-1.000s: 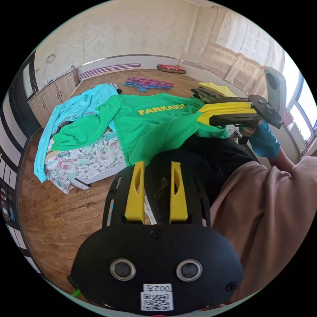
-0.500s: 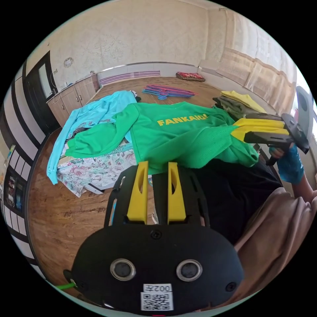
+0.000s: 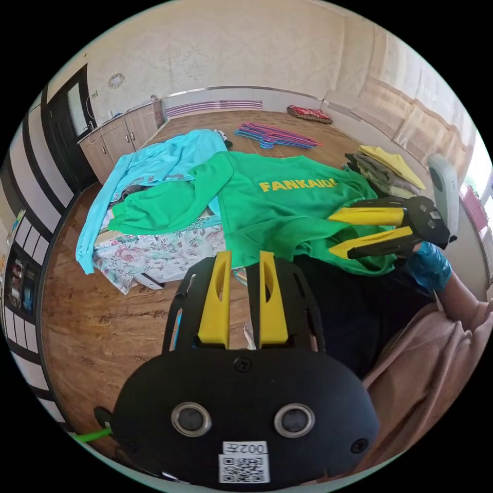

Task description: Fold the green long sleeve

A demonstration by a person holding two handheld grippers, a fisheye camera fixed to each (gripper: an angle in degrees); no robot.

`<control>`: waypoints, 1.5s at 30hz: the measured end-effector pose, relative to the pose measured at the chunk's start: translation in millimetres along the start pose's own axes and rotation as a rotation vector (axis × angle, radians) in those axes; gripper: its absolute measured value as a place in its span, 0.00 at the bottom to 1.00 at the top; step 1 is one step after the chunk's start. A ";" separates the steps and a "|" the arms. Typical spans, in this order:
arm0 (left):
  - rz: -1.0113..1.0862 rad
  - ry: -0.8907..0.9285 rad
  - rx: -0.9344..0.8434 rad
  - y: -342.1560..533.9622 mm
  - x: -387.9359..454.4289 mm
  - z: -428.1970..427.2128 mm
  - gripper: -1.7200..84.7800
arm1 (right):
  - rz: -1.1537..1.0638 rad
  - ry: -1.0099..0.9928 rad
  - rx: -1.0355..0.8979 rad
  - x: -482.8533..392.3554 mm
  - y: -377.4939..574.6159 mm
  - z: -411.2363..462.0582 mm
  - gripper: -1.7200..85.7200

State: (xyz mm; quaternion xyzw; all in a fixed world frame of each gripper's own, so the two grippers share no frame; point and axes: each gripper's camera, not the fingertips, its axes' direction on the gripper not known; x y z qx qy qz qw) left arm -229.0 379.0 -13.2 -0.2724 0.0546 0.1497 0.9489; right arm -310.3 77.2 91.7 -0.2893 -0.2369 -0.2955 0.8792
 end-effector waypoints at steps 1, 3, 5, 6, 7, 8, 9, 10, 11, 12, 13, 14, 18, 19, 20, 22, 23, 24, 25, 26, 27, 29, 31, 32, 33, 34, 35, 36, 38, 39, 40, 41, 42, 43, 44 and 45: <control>0.026 0.024 -0.006 2.9 3.5 0.9 0.07 | -0.010 0.017 -0.009 -1.6 -3.9 4.4 0.16; 0.056 0.042 -0.005 4.8 9.8 4.5 0.08 | -0.018 0.042 -0.011 -3.0 -8.8 9.7 0.13; 0.073 0.050 -0.008 3.0 16.0 10.2 0.09 | 0.005 0.069 0.007 -1.4 -11.9 11.9 0.09; 0.090 0.059 -0.006 0.1 20.7 14.1 0.09 | 0.036 0.090 0.026 1.0 -13.1 12.1 0.07; 0.106 0.058 0.003 -3.3 25.2 17.9 0.10 | 0.059 0.093 0.043 3.6 -14.2 11.7 0.06; 0.111 0.054 0.008 -5.1 27.2 19.8 0.11 | 0.067 0.086 0.050 4.8 -14.6 11.4 0.05; 0.118 0.047 0.013 -8.9 30.5 23.7 0.11 | 0.079 0.068 0.062 6.9 -15.3 10.3 0.04; 0.115 0.038 0.018 -12.2 32.6 27.3 0.11 | 0.089 0.059 0.074 8.4 -15.4 8.2 0.03; 0.111 0.033 0.019 -13.6 33.2 28.9 0.11 | 0.091 0.059 0.081 8.8 -15.3 6.8 0.03; 0.098 0.018 0.018 -16.0 33.5 32.0 0.11 | 0.092 0.062 0.096 9.3 -14.9 3.4 0.02; 0.080 -0.007 0.012 -17.3 32.8 34.4 0.11 | 0.089 0.067 0.113 9.6 -14.4 -0.6 0.02; 0.076 -0.017 0.009 -17.5 32.5 35.0 0.10 | 0.087 0.067 0.122 9.9 -14.1 -2.7 0.02; 0.093 -0.044 0.012 -11.6 25.5 25.5 0.05 | 0.072 0.018 0.160 13.0 -13.0 -16.2 0.02; 0.103 -0.049 0.013 -9.3 22.2 18.6 0.02 | 0.053 -0.008 0.160 12.4 -12.9 -18.3 0.03; 0.113 -0.051 0.012 -8.3 20.7 14.6 0.02 | 0.041 -0.022 0.156 11.7 -12.9 -18.9 0.03; 0.158 -0.056 0.004 -3.9 14.7 -4.3 0.01 | -0.010 -0.067 0.136 5.8 -11.9 -18.8 0.05; 0.174 -0.056 -0.004 -2.8 13.4 -9.1 0.01 | -0.030 -0.079 0.126 3.4 -11.5 -18.1 0.06; 0.210 -0.058 -0.023 -0.3 11.3 -18.5 0.01 | -0.069 -0.099 0.103 -2.0 -10.7 -16.4 0.08; 0.248 -0.058 -0.043 3.0 10.0 -27.4 0.01 | -0.102 -0.108 0.079 -7.4 -9.6 -14.5 0.11; 0.271 -0.055 -0.053 5.0 9.7 -31.5 0.01 | -0.117 -0.112 0.066 -9.8 -9.1 -13.3 0.12; 0.326 -0.039 -0.080 10.3 10.0 -38.6 0.01 | -0.148 -0.126 0.036 -14.3 -7.8 -10.5 0.13; 0.388 -0.004 -0.121 19.7 10.5 -45.5 0.01 | -0.180 -0.147 -0.008 -18.7 -5.3 -5.8 0.15; 0.422 0.046 -0.181 32.8 10.9 -44.8 0.01 | -0.207 -0.167 -0.059 -20.3 -1.8 -0.2 0.15; 0.423 0.046 -0.197 36.1 11.0 -42.8 0.01 | -0.215 -0.175 -0.077 -20.2 -1.1 1.4 0.15; 0.414 0.037 -0.223 42.6 11.0 -37.9 0.02 | -0.236 -0.195 -0.117 -20.1 0.0 4.1 0.14; 0.396 0.035 -0.242 48.5 10.8 -32.9 0.03 | -0.254 -0.206 -0.154 -20.2 1.0 6.0 0.14; 0.385 0.038 -0.251 51.2 10.5 -30.7 0.04 | -0.261 -0.205 -0.167 -20.1 1.5 6.3 0.13; 0.353 0.049 -0.263 55.4 9.0 -27.3 0.05 | -0.275 -0.200 -0.184 -19.5 2.3 5.3 0.13; 0.299 0.066 -0.270 59.4 4.6 -24.8 0.08 | -0.287 -0.196 -0.207 -16.5 2.7 1.9 0.13; 0.266 0.075 -0.262 61.2 0.5 -24.7 0.09 | -0.292 -0.187 -0.216 -13.5 3.2 -0.7 0.13; 0.239 0.087 -0.250 62.4 -3.6 -25.0 0.09 | -0.292 -0.174 -0.222 -9.6 4.2 -2.8 0.13; 0.228 0.095 -0.246 62.8 -5.5 -25.0 0.09 | -0.291 -0.169 -0.227 -7.5 4.7 -3.5 0.13; 0.211 0.112 -0.239 63.4 -8.2 -24.6 0.09 | -0.289 -0.159 -0.239 -3.1 6.2 -3.7 0.13; 0.210 0.116 -0.233 64.1 -8.8 -24.1 0.09 | -0.284 -0.148 -0.255 1.0 8.0 -2.5 0.13; 0.214 0.110 -0.230 64.5 -8.5 -23.8 0.09 | -0.281 -0.141 -0.265 2.8 9.0 -1.4 0.13; 0.228 0.093 -0.228 65.2 -7.1 -22.8 0.08 | -0.280 -0.135 -0.288 5.4 11.1 1.7 0.13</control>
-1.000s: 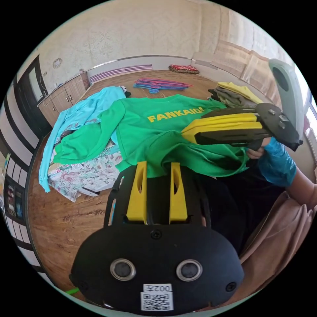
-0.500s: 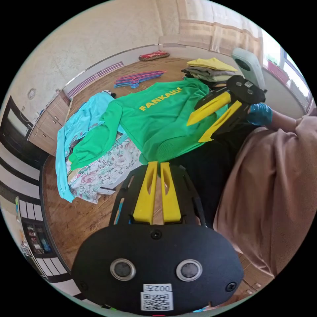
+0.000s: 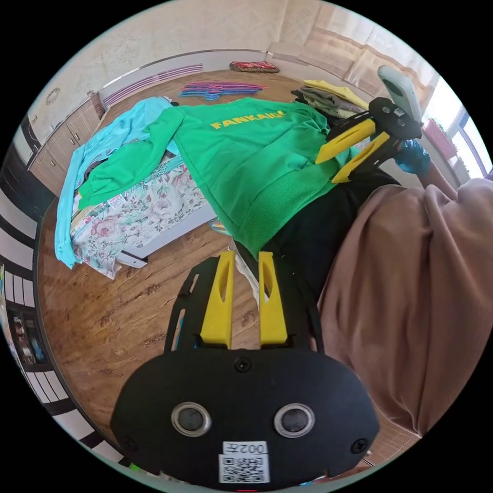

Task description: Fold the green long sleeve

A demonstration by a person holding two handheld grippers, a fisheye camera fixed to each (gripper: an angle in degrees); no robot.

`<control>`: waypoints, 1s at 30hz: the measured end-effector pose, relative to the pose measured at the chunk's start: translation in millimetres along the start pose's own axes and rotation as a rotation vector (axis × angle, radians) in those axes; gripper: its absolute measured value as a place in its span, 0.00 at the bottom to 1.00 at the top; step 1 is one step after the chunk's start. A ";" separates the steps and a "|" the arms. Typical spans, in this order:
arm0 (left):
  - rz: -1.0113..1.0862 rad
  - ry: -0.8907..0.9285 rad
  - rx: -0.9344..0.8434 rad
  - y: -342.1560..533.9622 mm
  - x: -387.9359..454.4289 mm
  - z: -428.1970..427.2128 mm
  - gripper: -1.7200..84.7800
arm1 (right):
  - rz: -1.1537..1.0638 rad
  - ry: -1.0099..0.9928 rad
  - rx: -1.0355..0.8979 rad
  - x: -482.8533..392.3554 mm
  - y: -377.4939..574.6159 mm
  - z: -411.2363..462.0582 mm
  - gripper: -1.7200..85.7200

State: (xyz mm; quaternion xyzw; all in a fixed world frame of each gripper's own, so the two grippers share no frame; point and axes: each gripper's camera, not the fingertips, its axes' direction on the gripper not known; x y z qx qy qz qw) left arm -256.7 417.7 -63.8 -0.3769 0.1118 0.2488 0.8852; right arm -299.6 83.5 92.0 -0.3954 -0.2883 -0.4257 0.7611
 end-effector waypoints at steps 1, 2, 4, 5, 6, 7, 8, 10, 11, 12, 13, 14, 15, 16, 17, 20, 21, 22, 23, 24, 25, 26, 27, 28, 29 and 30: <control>0.015 -0.020 -0.005 -0.1 1.8 1.4 0.07 | -0.005 -0.006 -0.029 1.5 1.3 4.6 0.13; 0.024 -0.030 -0.008 -0.1 2.9 1.9 0.06 | -0.008 -0.007 -0.043 2.1 1.8 7.1 0.12; 0.069 -0.057 -0.009 1.3 7.0 -0.4 0.03 | -0.013 -0.008 -0.082 4.1 4.0 13.9 0.10; 0.078 -0.062 -0.008 2.2 7.4 -2.1 0.02 | -0.016 -0.010 -0.089 4.7 4.8 14.3 0.09; 0.092 -0.073 -0.002 4.7 7.3 -7.3 0.01 | -0.020 -0.015 -0.090 6.3 6.9 12.9 0.08; 0.103 -0.078 0.009 8.0 6.1 -14.3 0.01 | -0.022 -0.028 -0.085 8.1 9.4 9.5 0.05; 0.105 -0.078 0.017 9.9 5.2 -18.5 0.01 | -0.022 -0.034 -0.081 8.9 10.9 7.2 0.04; 0.118 -0.068 0.053 18.4 0.7 -34.7 0.01 | -0.025 -0.046 -0.056 9.2 17.9 -4.3 0.02; 0.123 -0.065 0.058 20.5 -0.2 -37.6 0.01 | -0.030 -0.048 -0.049 8.3 19.8 -7.2 0.02; 0.138 -0.066 0.059 24.5 -1.2 -40.9 0.01 | -0.043 -0.053 -0.040 5.2 23.3 -11.4 0.02; 0.153 -0.069 0.048 27.7 -1.4 -40.0 0.01 | -0.057 -0.056 -0.042 1.2 26.1 -12.3 0.02; 0.155 -0.068 0.037 28.8 -1.7 -37.9 0.01 | -0.062 -0.055 -0.046 -0.9 27.4 -11.4 0.02; 0.147 -0.062 0.012 30.2 -3.1 -31.5 0.01 | -0.062 -0.050 -0.058 -4.5 29.5 -7.2 0.02; 0.134 -0.054 -0.006 31.2 -5.1 -24.3 0.01 | -0.068 -0.052 -0.082 -7.5 32.2 -0.3 0.02; 0.125 -0.048 -0.009 31.6 -6.2 -21.0 0.01 | -0.073 -0.052 -0.094 -8.7 34.0 3.4 0.02; 0.066 0.013 -0.005 32.7 -13.3 -11.9 0.02 | -0.069 -0.047 -0.093 -9.1 46.4 8.3 0.02; 0.050 0.026 -0.009 33.4 -15.6 -10.9 0.02 | -0.060 -0.051 -0.072 -7.0 53.1 3.8 0.02; 0.046 0.028 -0.012 34.7 -17.4 -11.3 0.04 | -0.044 -0.057 -0.035 -3.5 61.3 -3.2 0.03; 0.048 0.026 -0.016 35.4 -18.4 -11.7 0.04 | -0.031 -0.059 -0.014 -1.1 66.0 -7.2 0.03; 0.050 0.005 -0.030 36.6 -21.2 -12.3 0.05 | 0.005 -0.060 0.028 4.9 76.2 -14.9 0.03; 0.046 -0.036 -0.048 37.6 -25.2 -13.1 0.05 | 0.057 -0.057 0.061 12.0 87.8 -21.5 0.03; 0.044 -0.056 -0.057 38.0 -27.6 -13.8 0.05 | 0.085 -0.052 0.073 15.6 94.1 -24.2 0.03; 0.032 -0.090 -0.068 38.4 -33.3 -16.0 0.05 | 0.141 -0.030 0.094 22.2 107.9 -28.9 0.04; 0.012 -0.111 -0.058 38.2 -39.1 -19.9 0.04 | 0.205 0.014 0.113 28.1 123.6 -32.7 0.04; 0.003 -0.116 -0.045 37.7 -41.5 -22.3 0.03 | 0.240 0.040 0.122 31.0 132.0 -34.4 0.04; -0.012 -0.120 -0.012 35.4 -44.9 -27.7 0.02 | 0.315 0.095 0.135 36.9 149.9 -37.1 0.04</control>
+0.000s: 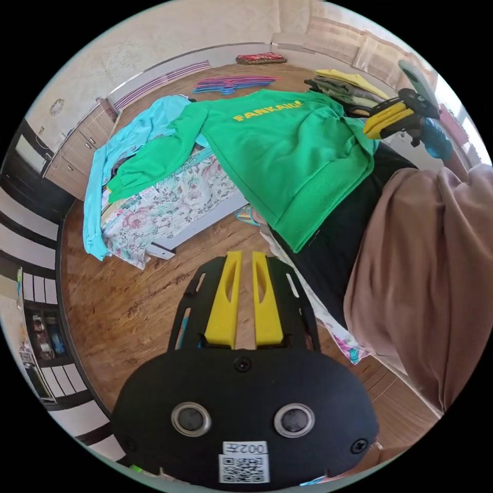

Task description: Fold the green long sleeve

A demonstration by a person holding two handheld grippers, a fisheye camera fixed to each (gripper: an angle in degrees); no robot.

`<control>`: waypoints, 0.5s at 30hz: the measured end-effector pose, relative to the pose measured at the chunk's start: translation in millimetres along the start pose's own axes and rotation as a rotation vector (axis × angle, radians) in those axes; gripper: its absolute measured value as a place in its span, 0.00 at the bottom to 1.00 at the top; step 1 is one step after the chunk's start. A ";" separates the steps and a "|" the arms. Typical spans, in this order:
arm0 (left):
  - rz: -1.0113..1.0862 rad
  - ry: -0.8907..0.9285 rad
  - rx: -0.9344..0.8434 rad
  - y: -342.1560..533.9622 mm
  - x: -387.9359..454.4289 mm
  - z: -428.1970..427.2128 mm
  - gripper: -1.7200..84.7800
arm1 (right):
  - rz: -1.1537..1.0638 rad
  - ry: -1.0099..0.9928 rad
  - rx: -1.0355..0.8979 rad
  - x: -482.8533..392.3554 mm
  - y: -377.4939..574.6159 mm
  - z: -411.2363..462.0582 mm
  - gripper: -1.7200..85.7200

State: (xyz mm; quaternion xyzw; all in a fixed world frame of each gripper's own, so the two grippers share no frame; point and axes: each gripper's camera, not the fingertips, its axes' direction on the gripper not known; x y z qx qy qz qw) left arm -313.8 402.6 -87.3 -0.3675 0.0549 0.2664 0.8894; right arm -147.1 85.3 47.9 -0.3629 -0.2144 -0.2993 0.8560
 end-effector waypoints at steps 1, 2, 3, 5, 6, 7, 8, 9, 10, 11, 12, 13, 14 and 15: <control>-0.007 0.000 0.038 -3.6 -1.2 -5.0 0.01 | 0.073 0.061 0.014 11.8 15.9 -3.4 0.05; -0.007 0.003 0.059 -5.9 -0.8 -7.3 0.01 | 0.108 0.093 0.019 17.7 24.2 -4.8 0.05; 0.003 0.022 0.103 -11.5 2.0 -11.0 0.00 | 0.178 0.156 0.025 29.8 41.4 -7.0 0.06; 0.034 0.064 0.158 -21.2 9.5 -13.3 0.00 | 0.293 0.221 0.015 49.1 67.9 -8.9 0.07; 0.058 0.094 0.174 -28.2 15.3 -12.2 0.00 | 0.375 0.243 0.019 61.8 86.4 -10.5 0.08; 0.085 0.123 0.177 -34.7 21.2 -9.4 0.01 | 0.453 0.247 0.049 73.6 105.4 -12.9 0.08; 0.099 0.135 0.175 -37.5 24.1 -7.6 0.01 | 0.490 0.242 0.069 79.1 114.7 -14.1 0.08; 0.123 0.156 0.168 -42.2 29.4 -3.9 0.01 | 0.550 0.228 0.113 88.6 132.2 -15.9 0.09; 0.148 0.174 0.158 -45.4 34.2 -0.4 0.01 | 0.600 0.214 0.159 96.5 147.7 -16.3 0.10; 0.160 0.182 0.153 -46.5 36.3 1.1 0.01 | 0.621 0.206 0.179 99.9 154.4 -15.9 0.11; 0.182 0.197 0.144 -47.7 39.8 3.3 0.02 | 0.661 0.194 0.209 105.9 165.7 -13.3 0.13; 0.202 0.213 0.137 -47.8 42.1 4.6 0.02 | 0.678 0.183 0.232 109.4 173.7 -9.0 0.14; 0.212 0.223 0.134 -47.5 42.8 5.0 0.02 | 0.677 0.179 0.242 110.4 176.5 -6.4 0.15; 0.229 0.245 0.129 -46.5 43.1 5.2 0.03 | 0.673 0.174 0.263 111.7 180.3 -1.0 0.16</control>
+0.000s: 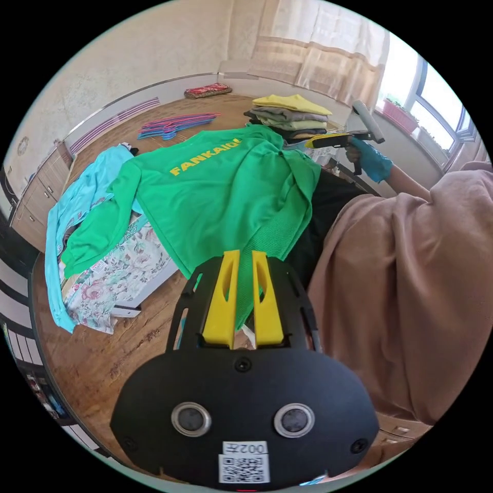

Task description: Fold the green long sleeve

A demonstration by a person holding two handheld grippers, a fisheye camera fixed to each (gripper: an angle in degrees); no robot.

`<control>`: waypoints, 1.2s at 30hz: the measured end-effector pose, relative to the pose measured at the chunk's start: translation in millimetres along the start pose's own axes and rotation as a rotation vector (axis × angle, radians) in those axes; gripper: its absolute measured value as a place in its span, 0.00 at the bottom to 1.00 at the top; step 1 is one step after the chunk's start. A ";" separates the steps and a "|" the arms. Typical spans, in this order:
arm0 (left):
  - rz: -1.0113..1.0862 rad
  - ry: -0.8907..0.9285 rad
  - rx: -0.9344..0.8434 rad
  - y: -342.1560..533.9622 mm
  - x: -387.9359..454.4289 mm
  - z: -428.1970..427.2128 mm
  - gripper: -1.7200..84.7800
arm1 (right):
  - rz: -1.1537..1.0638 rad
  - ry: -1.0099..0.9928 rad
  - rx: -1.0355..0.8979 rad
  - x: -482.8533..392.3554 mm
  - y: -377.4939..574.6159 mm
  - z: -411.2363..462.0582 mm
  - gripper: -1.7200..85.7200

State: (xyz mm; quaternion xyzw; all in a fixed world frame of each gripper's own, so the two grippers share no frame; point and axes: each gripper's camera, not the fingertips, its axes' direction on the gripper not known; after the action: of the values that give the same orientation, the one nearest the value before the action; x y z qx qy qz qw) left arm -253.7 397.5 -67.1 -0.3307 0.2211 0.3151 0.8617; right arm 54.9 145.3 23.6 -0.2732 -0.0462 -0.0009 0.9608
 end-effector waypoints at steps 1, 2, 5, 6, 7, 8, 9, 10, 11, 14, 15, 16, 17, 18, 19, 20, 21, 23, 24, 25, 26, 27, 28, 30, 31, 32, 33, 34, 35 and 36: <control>0.012 0.028 -0.005 1.4 -0.6 -0.3 0.03 | -0.008 -0.014 0.022 2.2 2.5 5.0 0.17; 0.017 0.044 -0.007 2.2 -1.2 -0.5 0.03 | -0.013 -0.022 0.030 3.3 3.3 7.8 0.18; 0.031 0.087 -0.006 5.8 -4.8 -1.9 0.04 | -0.007 -0.053 0.023 13.3 3.2 23.4 0.19; 0.036 0.083 -0.012 6.6 -5.5 -1.0 0.04 | 0.004 -0.072 -0.026 18.4 2.1 30.6 0.19; 0.048 0.069 -0.021 7.0 -5.0 0.6 0.04 | 0.014 -0.084 -0.071 23.3 1.9 36.3 0.18; 0.057 0.060 -0.025 7.2 -4.3 1.6 0.04 | 0.015 -0.085 -0.086 25.5 2.5 38.1 0.18; 0.076 0.046 -0.031 7.6 -2.7 3.5 0.04 | 0.018 -0.087 -0.099 29.8 4.9 39.2 0.16; 0.084 0.033 -0.034 7.8 -1.6 5.2 0.05 | 0.020 -0.101 -0.087 34.1 8.9 36.3 0.13; 0.084 0.028 -0.034 7.8 -1.5 5.8 0.05 | 0.019 -0.113 -0.082 36.2 11.1 34.1 0.11; 0.083 0.026 -0.030 7.8 -2.1 7.5 0.06 | 0.002 -0.132 -0.066 45.3 23.1 18.9 0.06; 0.087 0.030 -0.024 8.1 -2.1 7.6 0.06 | -0.017 -0.122 -0.056 47.6 28.6 9.5 0.06; 0.087 0.031 -0.022 8.3 -2.5 7.8 0.05 | -0.043 -0.120 -0.040 49.5 34.2 -2.8 0.05; 0.085 0.030 -0.021 8.4 -2.7 7.6 0.04 | -0.060 -0.125 -0.031 50.4 37.1 -10.1 0.05; 0.086 0.024 -0.017 8.8 -2.6 6.4 0.02 | -0.104 -0.149 -0.011 52.0 43.1 -26.4 0.05; 0.097 0.017 -0.014 9.4 -1.7 4.5 0.02 | -0.165 -0.179 0.007 53.2 49.5 -44.1 0.05; 0.104 0.014 -0.015 9.6 -1.2 3.2 0.01 | -0.198 -0.192 0.012 53.7 53.0 -53.1 0.05; 0.117 0.010 -0.012 10.3 -0.3 0.1 0.01 | -0.261 -0.216 0.014 54.7 60.0 -69.8 0.05; 0.127 0.011 -0.002 12.0 -0.2 -5.9 0.01 | -0.343 -0.243 -0.019 56.6 70.8 -90.8 0.05; 0.127 0.023 0.008 13.5 -1.1 -9.9 0.01 | -0.387 -0.251 -0.068 58.3 78.1 -99.6 0.05; 0.123 0.038 0.020 15.1 -2.5 -13.4 0.01 | -0.414 -0.240 -0.129 61.1 85.5 -103.5 0.05; 0.120 0.046 0.025 15.9 -3.1 -14.8 0.01 | -0.420 -0.232 -0.162 63.2 89.2 -103.6 0.05; 0.113 0.060 0.033 17.4 -4.4 -16.4 0.01 | -0.416 -0.215 -0.224 68.4 96.4 -100.5 0.05; 0.104 0.070 0.033 18.4 -5.3 -16.4 0.01 | -0.408 -0.206 -0.277 74.2 104.1 -94.7 0.05; 0.099 0.078 0.018 18.8 -4.6 -14.3 0.01 | -0.382 -0.191 -0.350 83.7 115.3 -83.4 0.05; 0.099 0.079 0.009 18.4 -3.0 -13.2 0.01 | -0.360 -0.190 -0.374 88.7 121.5 -77.5 0.05; 0.099 0.079 0.006 18.1 -2.0 -12.9 0.01 | -0.350 -0.194 -0.376 90.4 124.0 -75.7 0.06; 0.089 0.074 0.002 17.1 -0.8 -12.8 0.01 | -0.336 -0.199 -0.366 92.1 127.5 -74.3 0.07; 0.064 0.059 0.001 15.6 -0.7 -13.3 0.01 | -0.335 -0.192 -0.346 91.9 130.1 -75.3 0.07; 0.049 0.051 0.003 15.0 -1.0 -13.8 0.01 | -0.339 -0.184 -0.336 91.6 131.2 -76.2 0.08; 0.022 0.038 0.005 14.1 -2.0 -14.8 0.01 | -0.342 -0.165 -0.318 91.6 133.0 -78.7 0.08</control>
State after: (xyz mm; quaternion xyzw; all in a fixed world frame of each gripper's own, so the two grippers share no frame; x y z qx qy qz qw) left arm -267.4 394.4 -82.1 -0.3323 0.2419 0.3175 0.8546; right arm 156.7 219.3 -104.7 -0.4085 -0.1694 -0.1485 0.8845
